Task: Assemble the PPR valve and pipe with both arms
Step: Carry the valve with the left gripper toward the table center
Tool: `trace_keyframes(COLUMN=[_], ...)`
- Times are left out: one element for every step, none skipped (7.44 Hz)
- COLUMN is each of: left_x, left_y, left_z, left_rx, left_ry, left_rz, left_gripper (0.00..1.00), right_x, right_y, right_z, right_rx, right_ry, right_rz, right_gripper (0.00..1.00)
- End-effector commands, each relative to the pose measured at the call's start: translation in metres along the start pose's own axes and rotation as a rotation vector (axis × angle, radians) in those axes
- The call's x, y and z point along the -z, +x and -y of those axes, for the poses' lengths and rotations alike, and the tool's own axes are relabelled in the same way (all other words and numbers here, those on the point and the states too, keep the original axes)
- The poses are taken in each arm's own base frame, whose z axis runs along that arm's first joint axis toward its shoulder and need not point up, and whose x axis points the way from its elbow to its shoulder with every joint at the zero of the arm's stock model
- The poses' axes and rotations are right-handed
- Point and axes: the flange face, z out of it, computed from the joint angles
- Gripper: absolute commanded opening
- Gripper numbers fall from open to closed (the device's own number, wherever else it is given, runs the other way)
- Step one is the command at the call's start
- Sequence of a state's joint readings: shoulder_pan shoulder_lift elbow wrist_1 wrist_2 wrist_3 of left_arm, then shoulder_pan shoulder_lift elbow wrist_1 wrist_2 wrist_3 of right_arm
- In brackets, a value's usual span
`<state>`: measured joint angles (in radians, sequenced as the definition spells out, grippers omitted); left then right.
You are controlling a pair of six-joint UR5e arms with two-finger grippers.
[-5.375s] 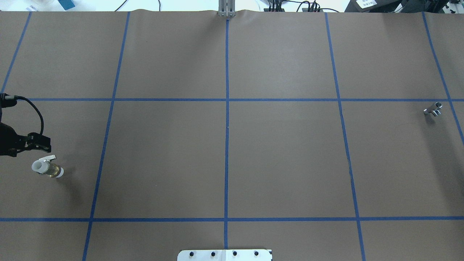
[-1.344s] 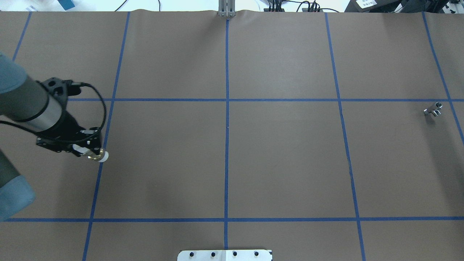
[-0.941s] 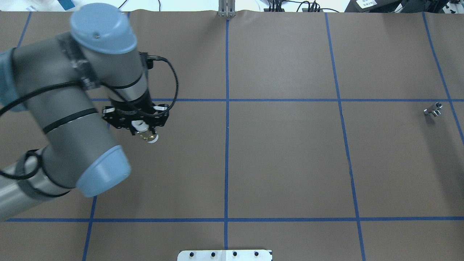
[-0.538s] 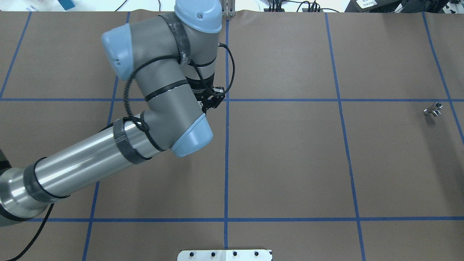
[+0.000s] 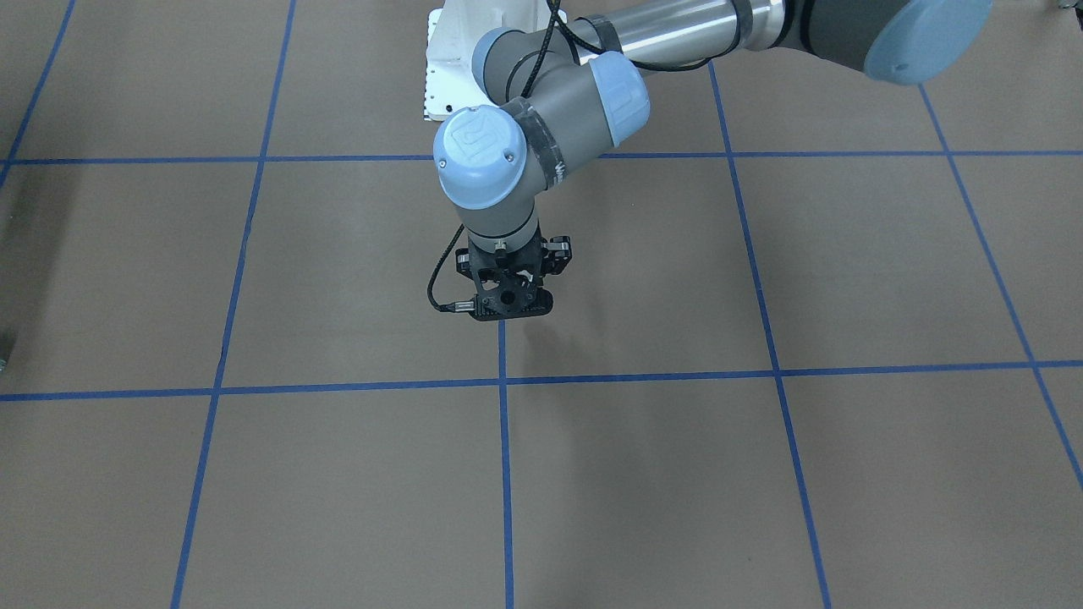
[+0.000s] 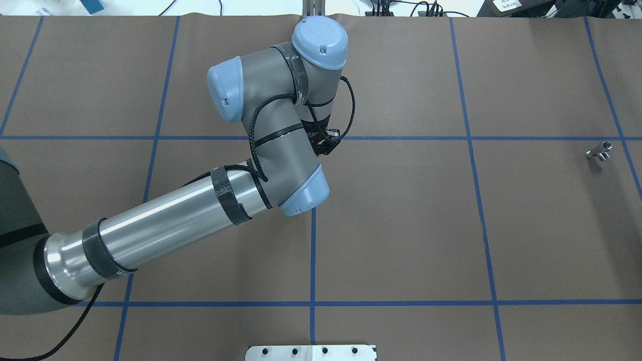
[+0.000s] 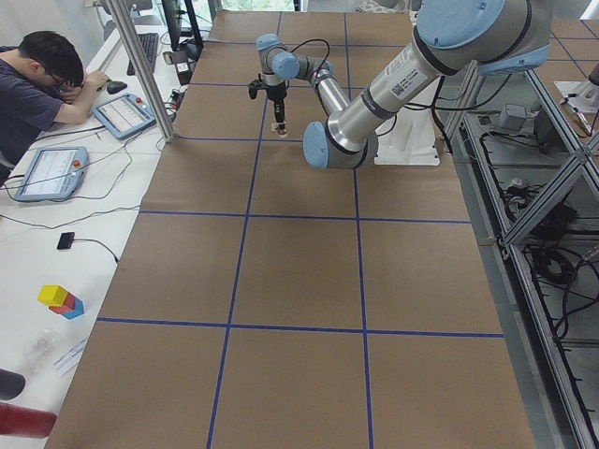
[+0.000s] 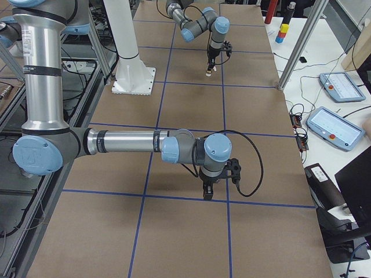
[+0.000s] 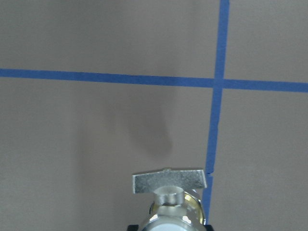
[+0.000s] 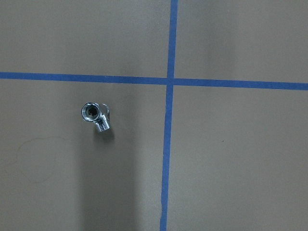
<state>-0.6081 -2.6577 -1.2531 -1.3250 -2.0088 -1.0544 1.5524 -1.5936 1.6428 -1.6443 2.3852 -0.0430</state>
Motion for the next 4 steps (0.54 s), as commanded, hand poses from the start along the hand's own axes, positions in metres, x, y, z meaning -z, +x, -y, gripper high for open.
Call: trace_keyframes(left_x=[-0.010, -0.019, -0.027, -0.033], left_y=[0.010, 0.011, 0.016, 0.018], left_z=[-0.006, -0.006, -0.007, -0.009], left_rx=[-0.060, -0.064, -0.088, -0.093], left_ry=[0.027, 0.023, 0.026, 0.021], left_rz=[0.016, 0.021, 0.007, 0.010], left_gripper=[0.00, 0.00, 0.00, 0.00], right_x=[0.000, 0.000, 0.000, -0.001], right_y=[-0.001, -0.001, -0.001, 0.001], right_z=[0.001, 0.001, 0.001, 0.001], right_rx=[0.001, 0.001, 0.000, -0.004], right_ry=[0.001, 0.001, 0.000, -0.003], right_rz=[0.008, 0.008, 0.008, 0.008], right_gripper=[1.00, 1.00, 1.00, 1.00])
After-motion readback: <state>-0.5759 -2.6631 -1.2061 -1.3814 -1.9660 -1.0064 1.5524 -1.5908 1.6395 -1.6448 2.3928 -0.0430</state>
